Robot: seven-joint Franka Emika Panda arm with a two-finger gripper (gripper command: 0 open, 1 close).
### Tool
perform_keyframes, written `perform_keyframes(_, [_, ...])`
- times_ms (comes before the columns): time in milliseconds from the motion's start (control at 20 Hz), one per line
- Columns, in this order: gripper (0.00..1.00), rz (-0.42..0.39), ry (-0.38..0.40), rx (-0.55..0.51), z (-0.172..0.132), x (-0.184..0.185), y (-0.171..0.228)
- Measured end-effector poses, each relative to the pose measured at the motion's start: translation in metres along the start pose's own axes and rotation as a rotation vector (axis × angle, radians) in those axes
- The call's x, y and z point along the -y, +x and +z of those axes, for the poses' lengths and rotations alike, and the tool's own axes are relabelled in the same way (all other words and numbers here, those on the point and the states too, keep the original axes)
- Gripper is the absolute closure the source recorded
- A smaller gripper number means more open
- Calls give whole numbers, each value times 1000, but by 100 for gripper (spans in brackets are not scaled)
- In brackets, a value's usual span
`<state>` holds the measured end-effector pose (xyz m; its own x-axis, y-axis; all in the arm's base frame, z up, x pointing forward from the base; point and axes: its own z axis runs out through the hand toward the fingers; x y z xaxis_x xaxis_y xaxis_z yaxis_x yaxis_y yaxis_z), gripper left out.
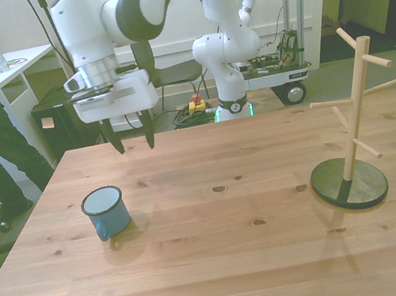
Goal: Hang the mug
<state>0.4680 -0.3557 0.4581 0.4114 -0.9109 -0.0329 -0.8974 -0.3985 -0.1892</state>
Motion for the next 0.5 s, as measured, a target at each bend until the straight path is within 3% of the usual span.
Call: perform_keyframes(500, [0,67,-29,-15,-22,-8,95])
